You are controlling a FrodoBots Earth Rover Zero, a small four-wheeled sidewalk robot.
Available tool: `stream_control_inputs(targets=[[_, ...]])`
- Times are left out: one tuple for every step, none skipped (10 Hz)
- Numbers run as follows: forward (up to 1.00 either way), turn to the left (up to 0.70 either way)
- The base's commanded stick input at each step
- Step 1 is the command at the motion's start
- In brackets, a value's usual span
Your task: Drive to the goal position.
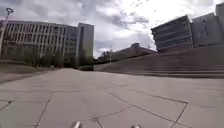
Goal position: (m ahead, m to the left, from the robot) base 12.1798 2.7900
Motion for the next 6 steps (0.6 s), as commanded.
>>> stream_control_inputs(targets=[[0.70,0.00],[0.70,0.00],[0.70,0.00],[0.70,0.00],[0.70,0.00],[0.70,0.00]])
